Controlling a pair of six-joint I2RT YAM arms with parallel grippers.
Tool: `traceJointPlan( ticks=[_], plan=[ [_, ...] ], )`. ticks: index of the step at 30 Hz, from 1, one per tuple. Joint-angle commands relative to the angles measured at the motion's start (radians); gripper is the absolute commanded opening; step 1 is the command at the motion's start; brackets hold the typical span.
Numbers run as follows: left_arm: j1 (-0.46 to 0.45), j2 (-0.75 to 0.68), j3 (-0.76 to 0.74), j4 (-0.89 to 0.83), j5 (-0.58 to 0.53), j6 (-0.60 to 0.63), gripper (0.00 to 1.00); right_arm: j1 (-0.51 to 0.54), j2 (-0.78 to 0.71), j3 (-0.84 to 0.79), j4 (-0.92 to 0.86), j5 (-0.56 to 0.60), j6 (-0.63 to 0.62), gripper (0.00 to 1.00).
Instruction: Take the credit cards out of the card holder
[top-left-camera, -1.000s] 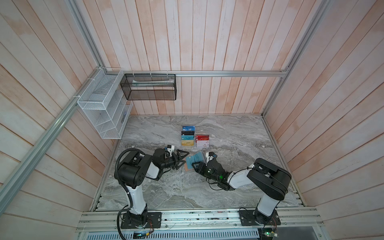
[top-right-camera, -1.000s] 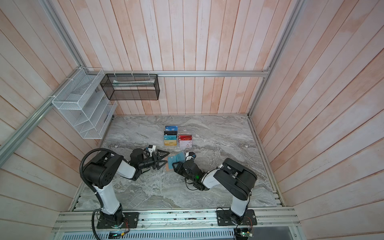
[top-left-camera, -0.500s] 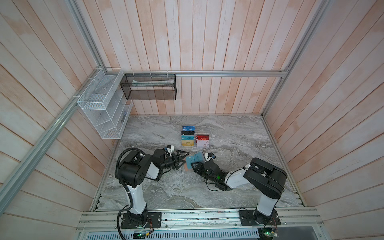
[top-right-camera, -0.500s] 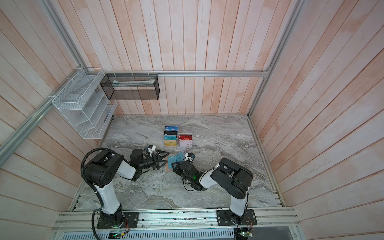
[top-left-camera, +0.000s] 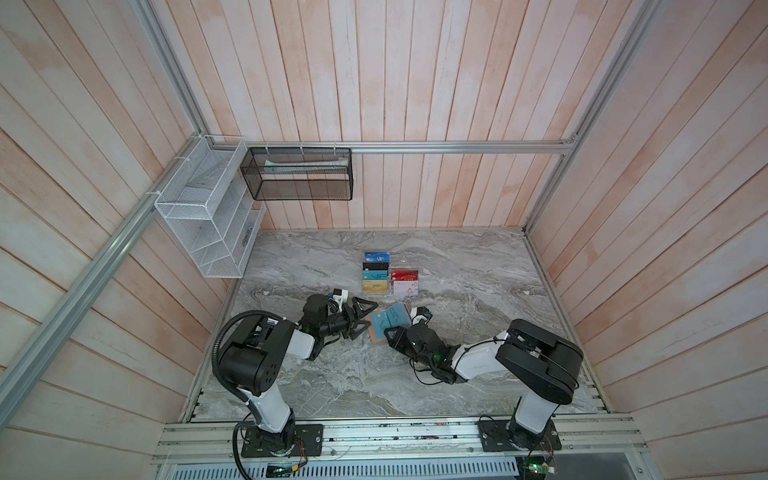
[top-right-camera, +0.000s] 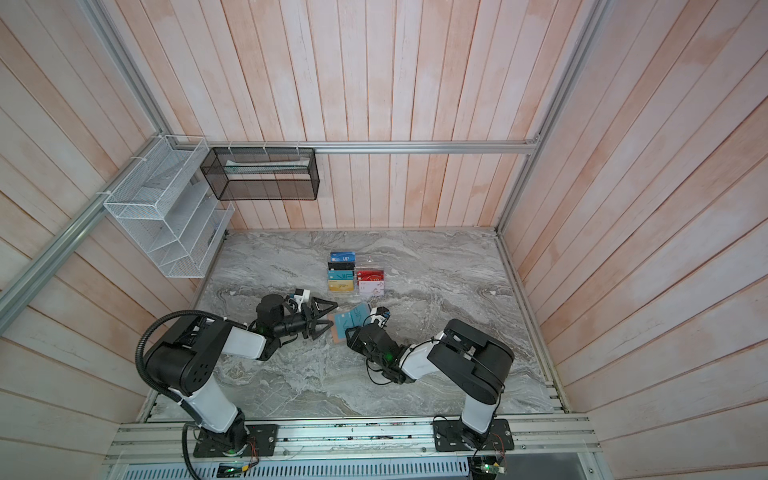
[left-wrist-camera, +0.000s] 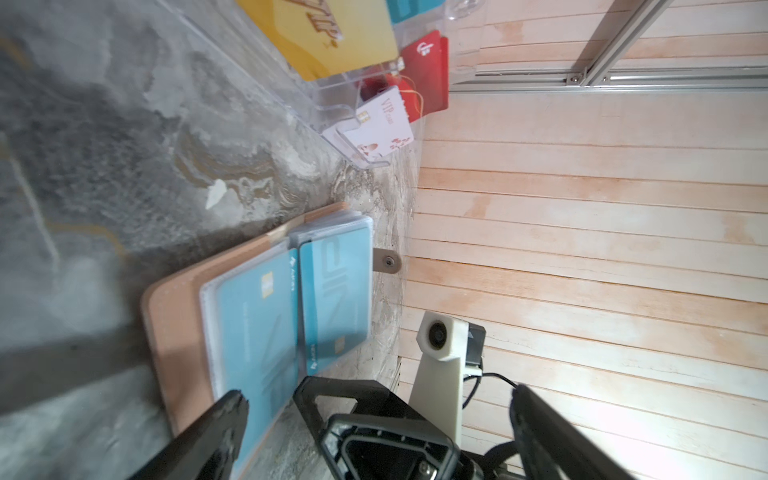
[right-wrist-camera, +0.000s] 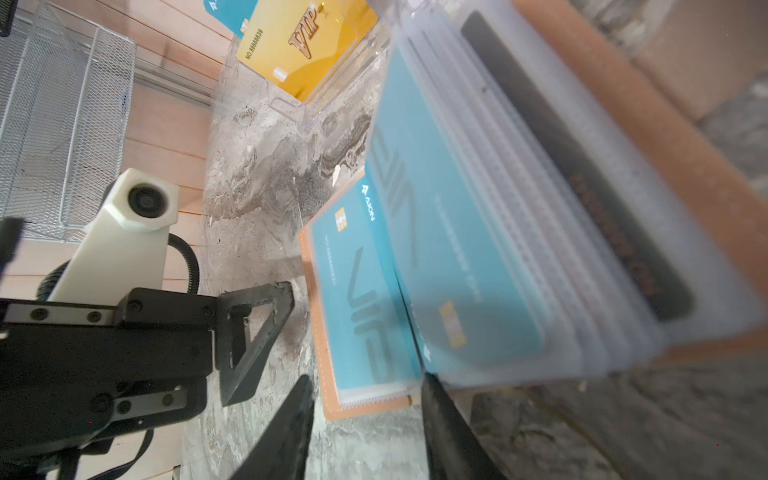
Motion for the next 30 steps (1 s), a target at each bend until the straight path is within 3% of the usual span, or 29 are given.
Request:
traceJointPlan(
  ticks=[1, 6, 16, 30],
  plan=[
    [-0.002, -0.052, 0.038, -0.087, 0.007, 0.022, 1.0, -0.002, -0.054, 0.031, -0.066, 0.004, -0.081, 0.46],
    [-0.002, -0.041, 0.052, -0.061, 0.0, -0.011, 1.0, -0.022, -0.111, 0.007, -0.09, 0.041, -0.097, 0.49],
    [-0.023, 0.121, 0.073, 0.12, 0.004, -0.12, 1.0, -0.143, -0.097, -0.004, -0.061, -0.111, -0.144, 0.49],
    [-0.055, 0.171, 0.14, 0.101, -0.003, -0.119, 1.0, -0.203, -0.015, -0.055, 0.015, -0.181, -0.114, 0.48]
  ],
)
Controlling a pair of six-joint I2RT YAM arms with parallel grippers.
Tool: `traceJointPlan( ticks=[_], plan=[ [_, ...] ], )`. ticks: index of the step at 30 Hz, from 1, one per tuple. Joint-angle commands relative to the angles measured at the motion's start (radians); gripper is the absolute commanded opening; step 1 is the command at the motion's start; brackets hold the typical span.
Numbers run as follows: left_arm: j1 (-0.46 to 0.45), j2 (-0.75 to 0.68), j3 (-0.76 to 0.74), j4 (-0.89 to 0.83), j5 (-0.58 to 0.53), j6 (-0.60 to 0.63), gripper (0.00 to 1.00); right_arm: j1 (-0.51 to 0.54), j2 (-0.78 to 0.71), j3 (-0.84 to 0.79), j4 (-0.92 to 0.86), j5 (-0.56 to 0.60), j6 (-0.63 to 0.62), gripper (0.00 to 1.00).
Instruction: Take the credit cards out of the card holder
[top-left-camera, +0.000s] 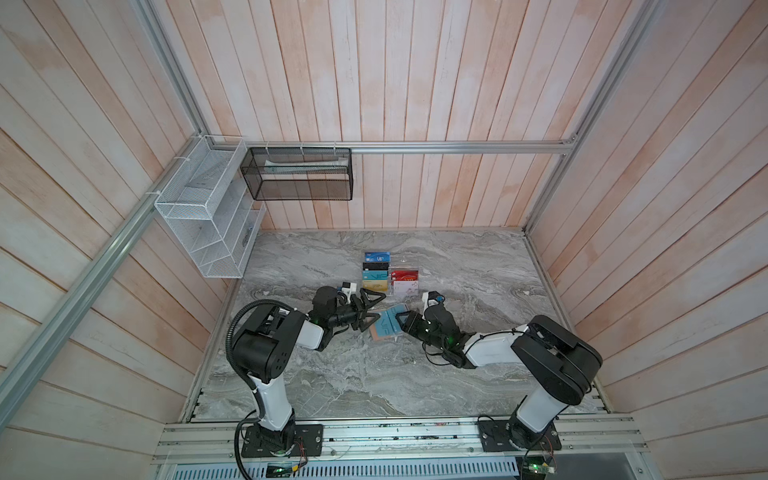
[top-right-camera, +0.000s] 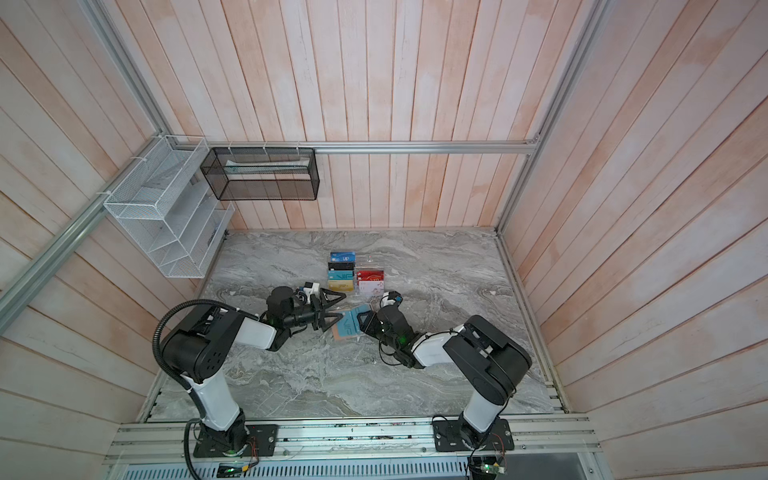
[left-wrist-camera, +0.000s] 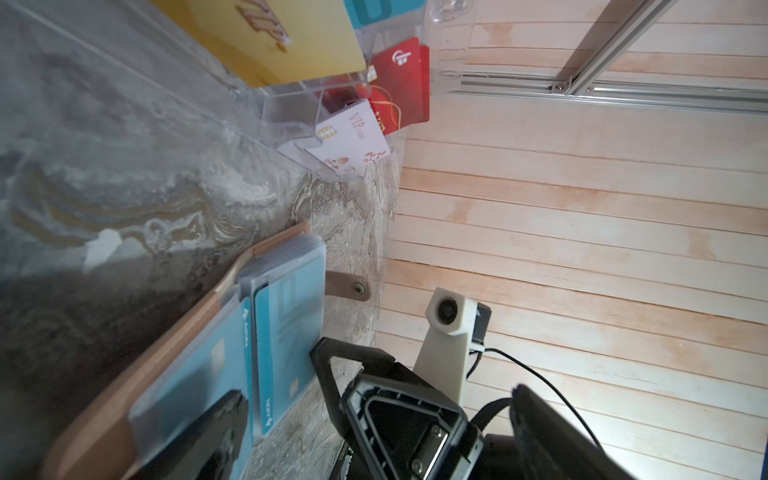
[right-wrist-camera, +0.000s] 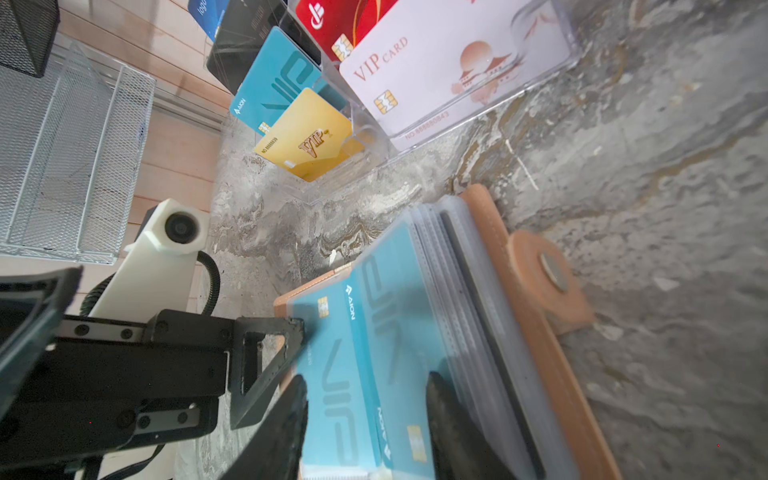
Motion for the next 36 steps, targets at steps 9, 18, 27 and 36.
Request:
traceJointPlan(
  ticks=[9, 18, 27, 36],
  plan=[
    [-0.048, 0.09, 0.035, 0.028, -0.016, 0.011, 0.98, -0.021, 0.057, -0.095, 0.073, -0.038, 0.051, 0.47],
    [-0.078, 0.131, 0.052, -0.028, -0.042, 0.073, 0.86, -0.047, 0.07, -0.136, 0.142, -0.073, 0.093, 0.47],
    [-0.092, 0.187, 0.047, -0.011, -0.05, 0.103, 0.7, -0.057, 0.091, -0.133, 0.166, -0.1, 0.102, 0.46],
    [-0.097, 0.197, 0.044, -0.016, -0.058, 0.15, 0.58, -0.063, 0.113, -0.122, 0.156, -0.107, 0.108, 0.45]
  ],
)
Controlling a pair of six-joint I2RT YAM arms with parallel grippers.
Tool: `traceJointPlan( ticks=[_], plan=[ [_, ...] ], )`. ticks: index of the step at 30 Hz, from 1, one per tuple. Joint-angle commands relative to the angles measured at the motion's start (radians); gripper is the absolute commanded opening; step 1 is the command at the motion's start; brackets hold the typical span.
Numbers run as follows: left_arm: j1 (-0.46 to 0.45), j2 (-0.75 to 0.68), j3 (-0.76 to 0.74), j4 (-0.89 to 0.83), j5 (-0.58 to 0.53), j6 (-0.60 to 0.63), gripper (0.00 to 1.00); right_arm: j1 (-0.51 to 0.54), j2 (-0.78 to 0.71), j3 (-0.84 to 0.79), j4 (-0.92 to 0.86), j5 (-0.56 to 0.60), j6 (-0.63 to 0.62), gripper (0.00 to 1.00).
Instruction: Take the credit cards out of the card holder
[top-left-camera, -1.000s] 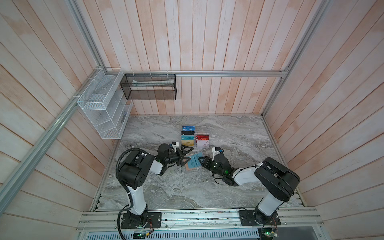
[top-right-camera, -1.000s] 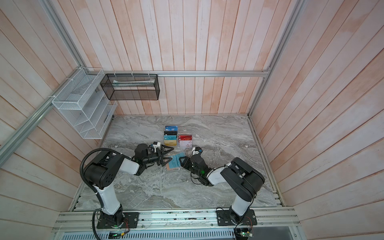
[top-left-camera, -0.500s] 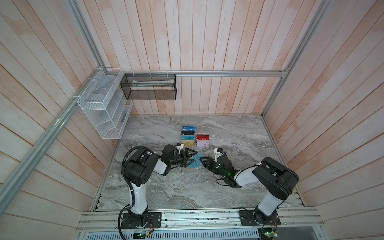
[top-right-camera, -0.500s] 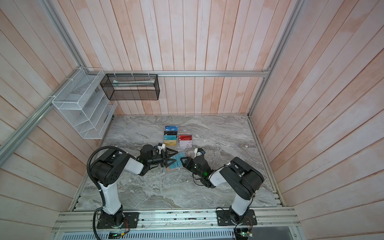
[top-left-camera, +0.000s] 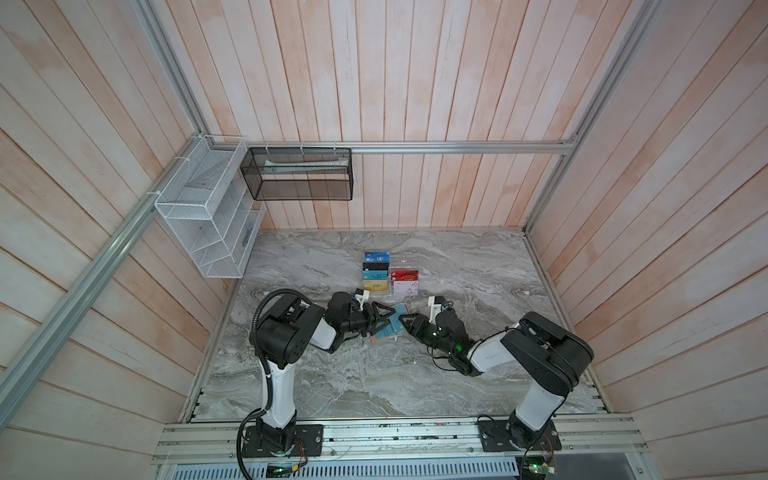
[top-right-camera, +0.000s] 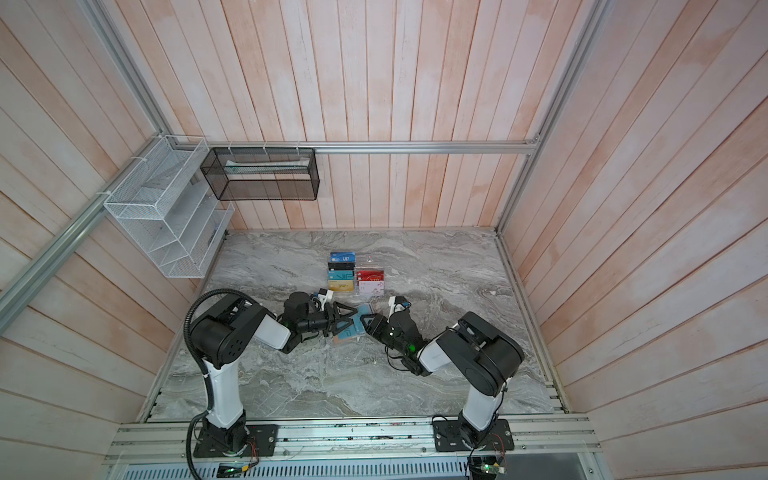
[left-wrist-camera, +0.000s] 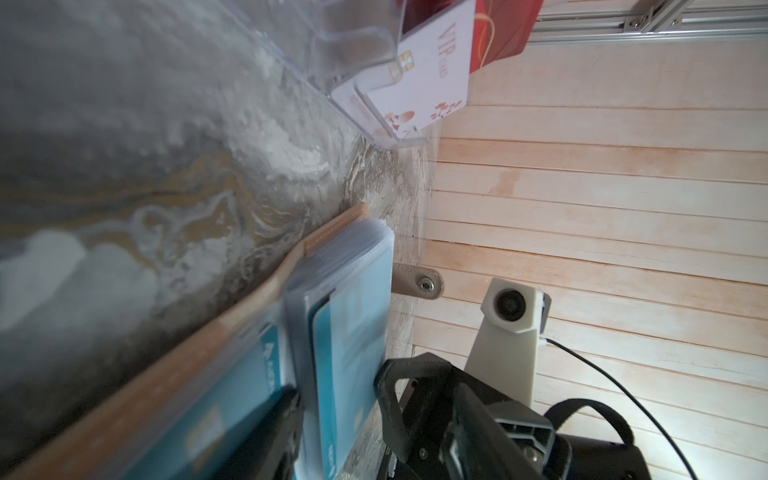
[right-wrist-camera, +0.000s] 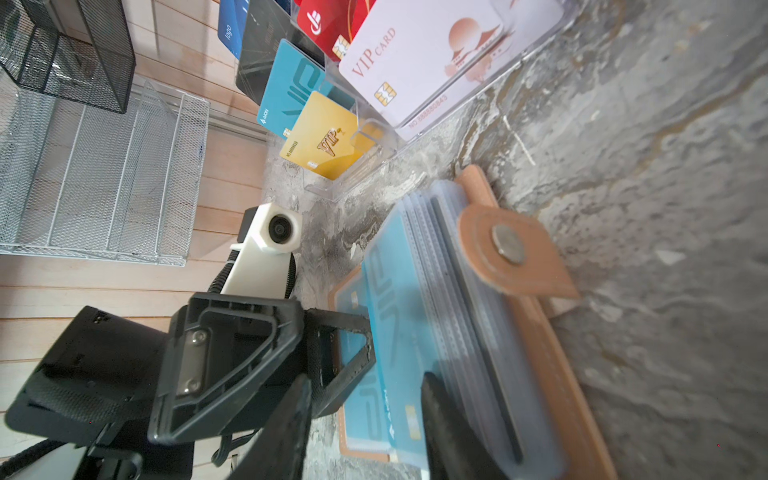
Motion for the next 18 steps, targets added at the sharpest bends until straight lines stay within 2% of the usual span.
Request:
traceJointPlan(
  ticks=[1, 9, 13, 18],
  plan=[
    [-0.008, 0.034, -0.005, -0.042, -0.026, 0.042, 0.57, -0.011, 0.051, -0.014, -0.124, 0.004, 0.015, 0.45],
    [-0.014, 0.048, -0.013, -0.043, -0.024, 0.071, 0.43, -0.018, 0.06, -0.019, -0.112, -0.006, 0.024, 0.45],
    [-0.016, 0.047, -0.017, -0.031, -0.024, 0.074, 0.32, -0.019, 0.06, -0.02, -0.113, -0.006, 0.023, 0.44],
    [-0.018, 0.031, -0.018, -0.03, -0.022, 0.076, 0.31, -0.02, 0.072, -0.024, -0.101, -0.008, 0.028, 0.44]
  ],
)
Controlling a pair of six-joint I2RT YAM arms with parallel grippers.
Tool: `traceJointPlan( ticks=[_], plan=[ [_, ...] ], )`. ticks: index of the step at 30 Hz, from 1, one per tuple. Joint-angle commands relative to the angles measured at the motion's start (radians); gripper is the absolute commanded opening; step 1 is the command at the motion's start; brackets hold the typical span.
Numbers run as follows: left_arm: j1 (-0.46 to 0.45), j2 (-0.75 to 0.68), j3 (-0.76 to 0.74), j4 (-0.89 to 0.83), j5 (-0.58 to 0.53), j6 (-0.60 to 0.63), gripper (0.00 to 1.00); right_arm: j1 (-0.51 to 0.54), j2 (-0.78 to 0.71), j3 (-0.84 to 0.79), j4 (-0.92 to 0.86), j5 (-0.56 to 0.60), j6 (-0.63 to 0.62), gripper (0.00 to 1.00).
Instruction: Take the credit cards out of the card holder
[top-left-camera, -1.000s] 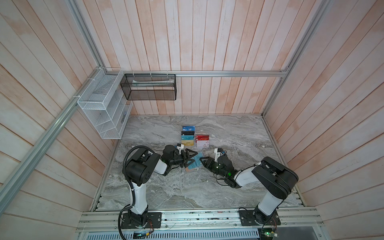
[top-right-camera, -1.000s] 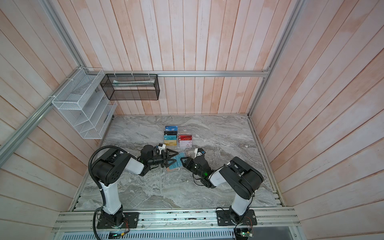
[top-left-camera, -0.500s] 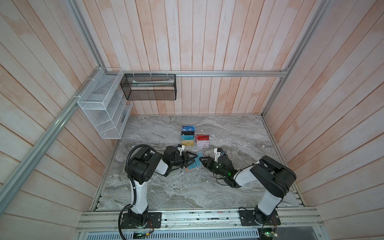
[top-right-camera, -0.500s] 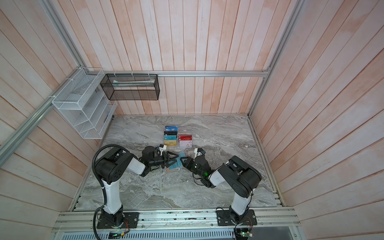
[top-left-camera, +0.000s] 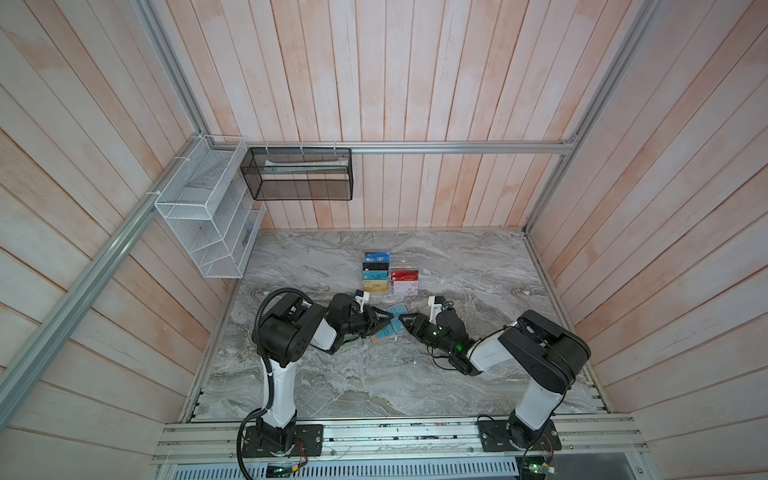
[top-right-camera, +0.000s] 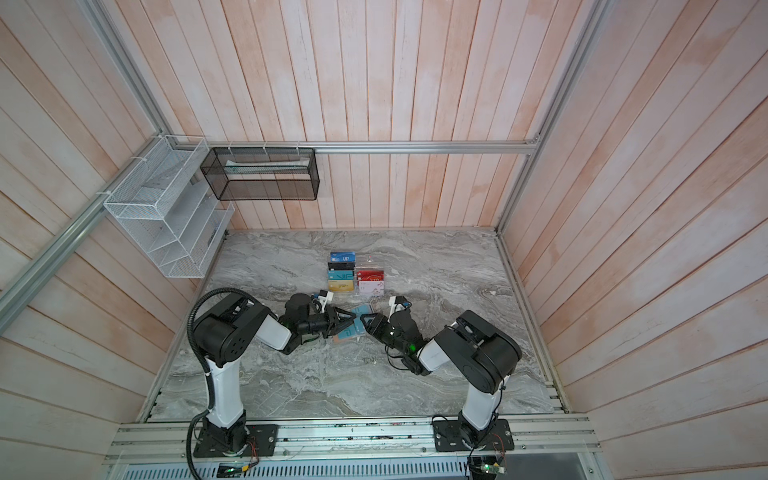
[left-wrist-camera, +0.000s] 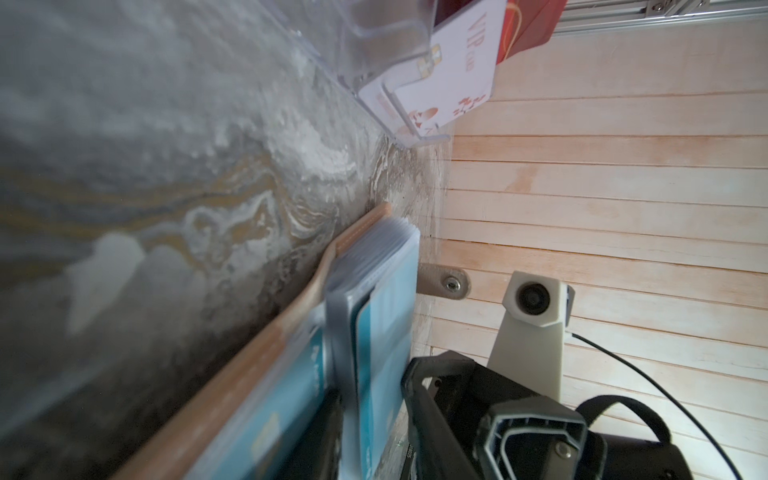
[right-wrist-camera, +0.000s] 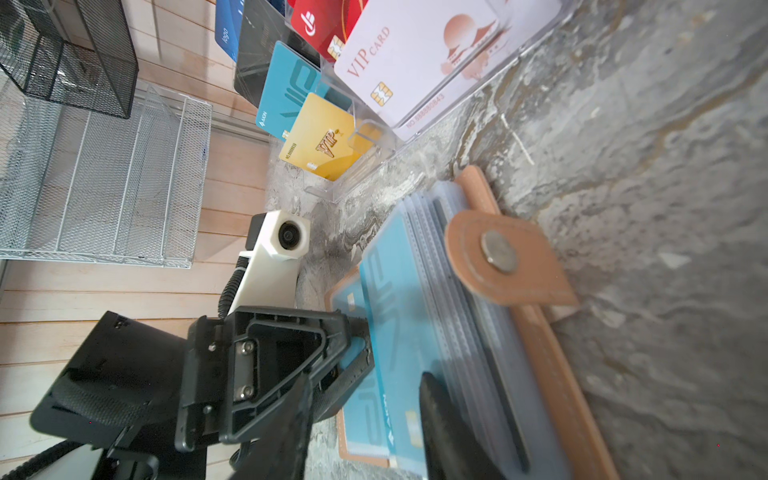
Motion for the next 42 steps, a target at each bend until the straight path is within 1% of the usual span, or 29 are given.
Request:
traceJointPlan(
  ticks=[1, 6, 10, 12, 14, 24, 27, 34, 37, 42],
  plan=[
    [-0.014, 0.012, -0.013, -0.02, -0.003, 0.018, 0.31, -0.009, 0.054, -0.025, -0.126, 0.009, 0.011, 0.44],
    [-0.017, 0.001, -0.023, -0.005, -0.003, 0.015, 0.31, -0.009, 0.061, -0.028, -0.119, 0.007, 0.013, 0.44],
    [-0.019, 0.0, -0.029, 0.008, -0.004, 0.015, 0.28, -0.009, 0.066, -0.03, -0.11, 0.005, 0.017, 0.44],
    [-0.021, 0.002, -0.03, 0.017, -0.002, 0.012, 0.26, -0.009, 0.069, -0.031, -0.106, 0.003, 0.02, 0.44],
    [-0.021, 0.002, -0.031, 0.034, -0.002, 0.005, 0.21, -0.009, 0.069, -0.03, -0.106, 0.001, 0.02, 0.44],
    [-0.024, -0.01, -0.028, 0.056, 0.001, -0.003, 0.21, -0.009, 0.068, -0.035, -0.105, 0.001, 0.022, 0.44],
    [-0.024, -0.021, -0.029, 0.058, 0.002, -0.004, 0.19, -0.011, 0.067, -0.04, -0.103, 0.002, 0.022, 0.44],
    [-0.027, -0.028, -0.029, 0.067, 0.004, -0.009, 0.19, -0.013, 0.069, -0.042, -0.096, -0.003, 0.023, 0.44],
    [-0.028, -0.033, -0.032, 0.068, 0.006, -0.009, 0.16, -0.015, 0.067, -0.045, -0.095, -0.003, 0.023, 0.44],
    [-0.031, -0.038, -0.03, 0.061, 0.002, 0.001, 0.16, -0.015, 0.067, -0.045, -0.093, -0.005, 0.024, 0.43]
  ],
)
